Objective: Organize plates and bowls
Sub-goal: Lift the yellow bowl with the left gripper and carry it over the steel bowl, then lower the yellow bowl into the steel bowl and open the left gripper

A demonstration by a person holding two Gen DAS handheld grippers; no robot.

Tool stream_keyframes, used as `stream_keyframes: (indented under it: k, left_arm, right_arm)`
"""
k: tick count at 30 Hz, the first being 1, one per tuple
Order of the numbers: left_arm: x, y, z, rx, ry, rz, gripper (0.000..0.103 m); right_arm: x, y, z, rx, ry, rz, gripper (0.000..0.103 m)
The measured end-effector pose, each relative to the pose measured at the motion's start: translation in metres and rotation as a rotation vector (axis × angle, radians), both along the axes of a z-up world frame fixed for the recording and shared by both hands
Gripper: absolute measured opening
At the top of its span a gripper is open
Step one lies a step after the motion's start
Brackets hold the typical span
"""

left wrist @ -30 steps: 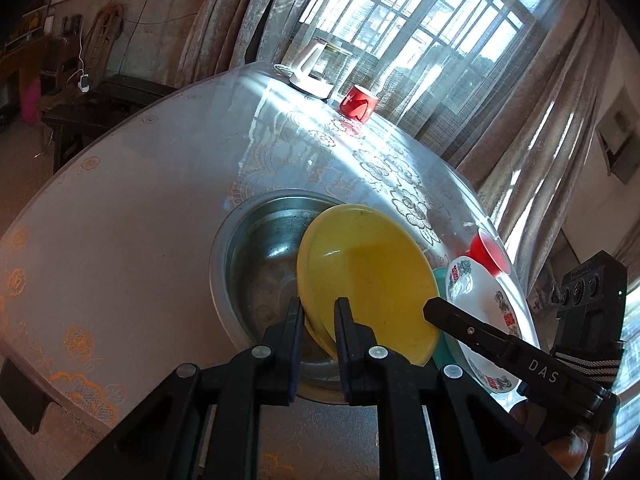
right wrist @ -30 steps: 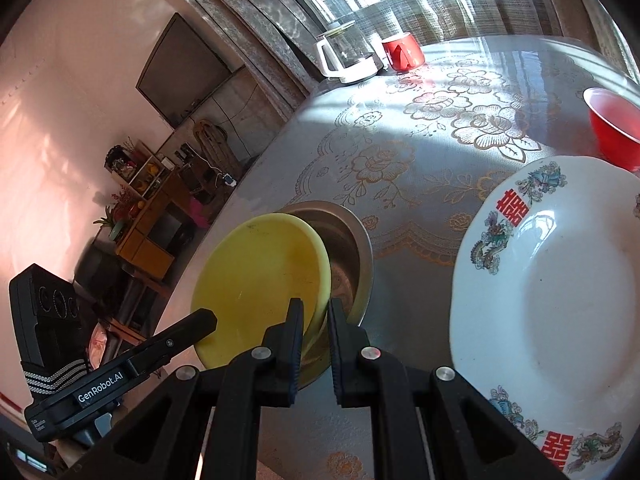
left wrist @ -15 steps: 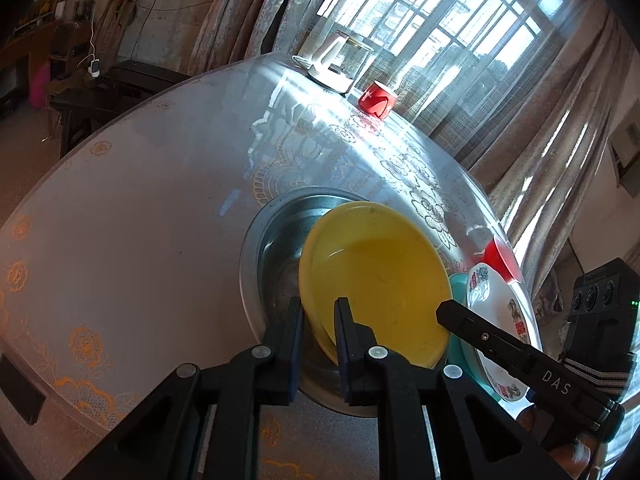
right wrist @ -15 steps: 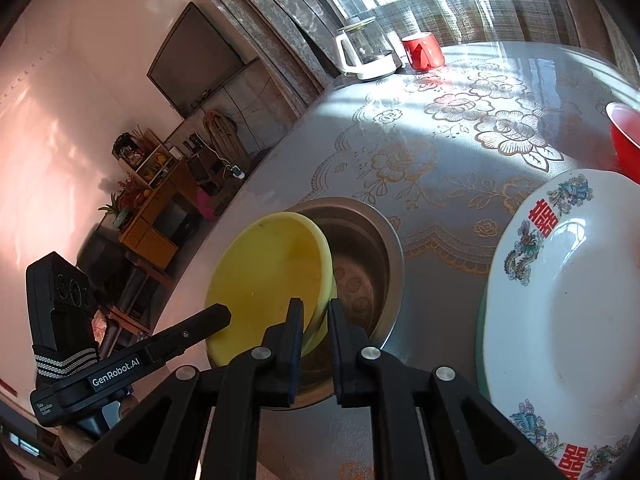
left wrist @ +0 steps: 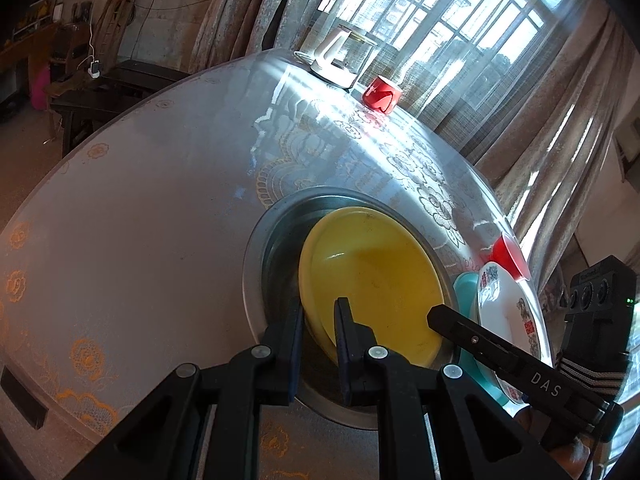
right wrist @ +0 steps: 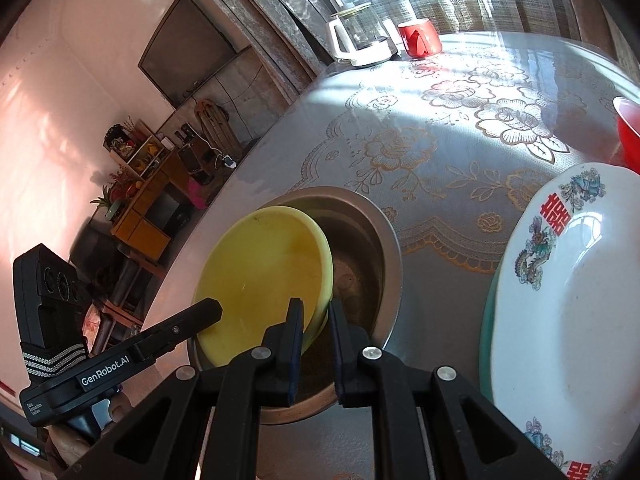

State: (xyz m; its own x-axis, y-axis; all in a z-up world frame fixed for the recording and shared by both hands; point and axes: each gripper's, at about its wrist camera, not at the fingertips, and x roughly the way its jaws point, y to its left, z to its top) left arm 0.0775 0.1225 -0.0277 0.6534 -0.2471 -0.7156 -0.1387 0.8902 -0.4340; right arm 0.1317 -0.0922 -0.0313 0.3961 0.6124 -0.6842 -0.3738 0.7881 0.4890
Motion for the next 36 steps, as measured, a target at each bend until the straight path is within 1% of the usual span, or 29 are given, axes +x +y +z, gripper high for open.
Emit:
stream_keyframes:
  k: [6, 10, 20, 24, 28, 32, 36]
  left_arm:
    - [0.0006, -0.0011, -0.0004, 0.012, -0.005, -0.005, 0.014]
    - [0.0007, 0.0, -0.0003, 0.003, 0.0, -0.005, 0.014]
    - [0.0004, -0.0003, -0.0001, 0.014, -0.001, 0.0, 0.017]
    - [0.0001, -0.002, 0.0004, 0.04, 0.001, 0.003, 0.018]
    - [-0.0003, -0.0026, 0.0009, 0.051, -0.008, 0.001, 0.024]
    - [-0.0001, -0.0048, 0.0007, 0.075, -0.012, -0.001, 0.024]
    - [0.0007, -0.0044, 0.0006, 0.079, -0.014, -0.003, 0.024]
  right_arm:
    - [-0.0039, 0.0023, 0.0013, -0.017, -0.022, -0.001, 0.015]
    - [-0.0032, 0.0008, 0.001, -0.014, -0.017, -0.004, 0.015]
    - [-0.0037, 0.0006, 0.0007, -0.022, -0.023, -0.007, 0.015]
    - [-0.0058, 0.0007, 0.0013, -0.039, -0.041, -0.013, 0.015]
    - [-0.0057, -0.0009, 0.0016, -0.047, -0.052, -0.019, 0.015]
    - [-0.007, -0.0008, 0.0017, -0.056, -0.059, -0.02, 0.014]
    - [-0.0068, -0.0021, 0.0009, -0.049, -0.057, -0.018, 0.014]
